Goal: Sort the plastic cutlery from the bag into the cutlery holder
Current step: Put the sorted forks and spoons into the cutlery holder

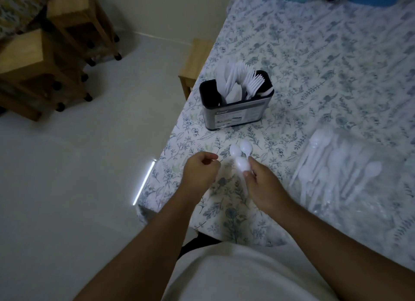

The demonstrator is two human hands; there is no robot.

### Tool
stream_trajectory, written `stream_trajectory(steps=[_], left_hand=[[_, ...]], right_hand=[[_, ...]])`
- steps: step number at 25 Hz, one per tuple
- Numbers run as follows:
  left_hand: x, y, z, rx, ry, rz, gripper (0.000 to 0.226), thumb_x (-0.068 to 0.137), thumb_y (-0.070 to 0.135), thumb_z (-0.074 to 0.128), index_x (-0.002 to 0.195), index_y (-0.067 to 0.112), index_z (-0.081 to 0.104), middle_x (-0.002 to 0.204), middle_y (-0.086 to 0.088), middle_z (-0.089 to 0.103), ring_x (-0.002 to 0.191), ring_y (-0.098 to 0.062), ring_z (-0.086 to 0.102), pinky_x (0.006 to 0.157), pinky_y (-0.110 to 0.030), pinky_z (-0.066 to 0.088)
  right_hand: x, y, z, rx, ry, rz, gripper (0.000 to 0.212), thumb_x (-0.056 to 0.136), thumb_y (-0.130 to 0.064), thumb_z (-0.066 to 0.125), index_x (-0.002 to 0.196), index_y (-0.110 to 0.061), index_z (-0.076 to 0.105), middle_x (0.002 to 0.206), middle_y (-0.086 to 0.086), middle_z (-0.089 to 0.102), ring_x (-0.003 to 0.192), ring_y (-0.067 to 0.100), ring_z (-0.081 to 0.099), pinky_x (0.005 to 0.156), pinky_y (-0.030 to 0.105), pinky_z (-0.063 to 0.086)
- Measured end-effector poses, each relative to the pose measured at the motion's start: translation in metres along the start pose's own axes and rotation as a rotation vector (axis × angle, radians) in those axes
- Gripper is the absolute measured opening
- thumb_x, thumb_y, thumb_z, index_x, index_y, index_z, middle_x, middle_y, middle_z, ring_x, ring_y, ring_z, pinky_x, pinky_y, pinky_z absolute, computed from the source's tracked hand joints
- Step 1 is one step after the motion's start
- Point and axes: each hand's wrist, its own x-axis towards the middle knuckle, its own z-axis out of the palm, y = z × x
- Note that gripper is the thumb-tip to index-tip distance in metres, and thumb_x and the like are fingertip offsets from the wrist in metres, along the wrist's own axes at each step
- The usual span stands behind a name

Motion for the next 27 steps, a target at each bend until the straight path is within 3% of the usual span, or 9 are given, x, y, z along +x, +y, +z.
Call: stream_trajectory(steps=[2, 5, 8, 11, 14, 18, 20, 23, 27], left_hand=[[0.017, 0.002, 0.023, 0.093, 0.047, -0.037, 0.014, 0.089, 0.028, 0.071, 0.081, 0.016, 0.07, 0.084, -0.009, 0.074, 0.071, -0.022, 0.07, 0.072, -0.04, 0.064], [0.031, 0.004, 0.054, 0.296, 0.005, -0.003, 0.04, 0.08, 0.044, 0.079, 0.065, 0.009, 0.066, 0.061, -0.004, 0.068, 0.052, -0.016, 0.064, 0.05, -0.025, 0.053], [0.034, 0.002, 0.067, 0.492, 0.025, 0.096, 0.024, 0.08, 0.028, 0.076, 0.07, 0.009, 0.065, 0.061, 0.0, 0.062, 0.055, -0.015, 0.061, 0.044, -0.021, 0.042], [0.032, -0.002, 0.059, 0.547, 0.027, 0.136, 0.025, 0.082, 0.019, 0.069, 0.061, 0.008, 0.06, 0.053, -0.005, 0.054, 0.045, -0.015, 0.05, 0.044, -0.026, 0.044], [0.023, -0.005, 0.049, 0.465, -0.039, 0.179, 0.014, 0.087, 0.017, 0.068, 0.078, 0.007, 0.073, 0.069, -0.008, 0.07, 0.06, -0.017, 0.065, 0.06, -0.03, 0.058], [-0.004, 0.002, 0.056, -0.044, -0.306, 0.069, 0.019, 0.097, 0.004, 0.061, 0.106, 0.006, 0.077, 0.091, -0.013, 0.078, 0.081, -0.027, 0.077, 0.077, -0.039, 0.064], [-0.01, 0.002, 0.067, 0.124, -0.295, 0.24, 0.021, 0.096, 0.007, 0.059, 0.095, 0.012, 0.08, 0.083, -0.008, 0.078, 0.073, -0.023, 0.076, 0.07, -0.04, 0.064], [-0.009, 0.012, 0.077, 0.428, -0.15, 0.462, 0.015, 0.091, 0.016, 0.063, 0.081, 0.014, 0.073, 0.07, 0.002, 0.07, 0.062, -0.011, 0.068, 0.059, -0.034, 0.06], [0.01, 0.018, 0.083, 0.459, -0.023, 0.373, 0.013, 0.086, 0.021, 0.07, 0.093, 0.017, 0.06, 0.083, 0.003, 0.063, 0.073, -0.012, 0.06, 0.057, -0.024, 0.048]], right_hand=[[0.002, 0.012, -0.007, 0.038, 0.037, 0.093, 0.041, 0.107, -0.027, 0.043, 0.147, -0.016, 0.047, 0.105, 0.007, 0.064, 0.088, 0.02, 0.058, 0.07, 0.027, 0.041], [0.005, 0.021, -0.012, 0.274, 0.119, 0.239, 0.033, 0.106, -0.031, 0.044, 0.132, -0.016, 0.058, 0.09, 0.002, 0.063, 0.077, 0.02, 0.058, 0.072, 0.032, 0.045], [0.004, 0.019, -0.017, 0.554, 0.176, 0.338, 0.02, 0.108, -0.024, 0.044, 0.116, -0.022, 0.062, 0.083, 0.005, 0.059, 0.069, 0.017, 0.055, 0.061, 0.035, 0.047], [0.003, 0.016, -0.02, 0.662, 0.172, 0.353, 0.022, 0.109, -0.022, 0.042, 0.119, -0.017, 0.061, 0.086, 0.009, 0.058, 0.069, 0.019, 0.059, 0.061, 0.032, 0.058], [0.01, 0.018, -0.019, 0.744, 0.185, 0.394, 0.028, 0.109, -0.023, 0.043, 0.126, -0.007, 0.058, 0.092, 0.012, 0.063, 0.08, 0.023, 0.068, 0.075, 0.037, 0.063], [0.012, 0.012, -0.019, 0.942, -0.008, 0.433, 0.035, 0.109, -0.029, 0.041, 0.119, -0.006, 0.065, 0.108, 0.02, 0.076, 0.098, 0.033, 0.075, 0.089, 0.048, 0.061], [0.01, 0.006, -0.022, 1.098, -0.085, 0.456, 0.036, 0.111, -0.029, 0.037, 0.122, -0.008, 0.064, 0.112, 0.024, 0.074, 0.097, 0.034, 0.074, 0.073, 0.042, 0.062], [0.009, 0.01, -0.025, 1.021, -0.052, 0.489, 0.037, 0.111, -0.031, 0.035, 0.111, -0.011, 0.067, 0.099, 0.017, 0.075, 0.08, 0.027, 0.072, 0.061, 0.035, 0.056], [0.01, 0.026, -0.025, 0.897, 0.069, 0.491, 0.027, 0.108, -0.028, 0.043, 0.11, -0.012, 0.065, 0.084, 0.009, 0.067, 0.058, 0.015, 0.05, 0.049, 0.028, 0.04]])
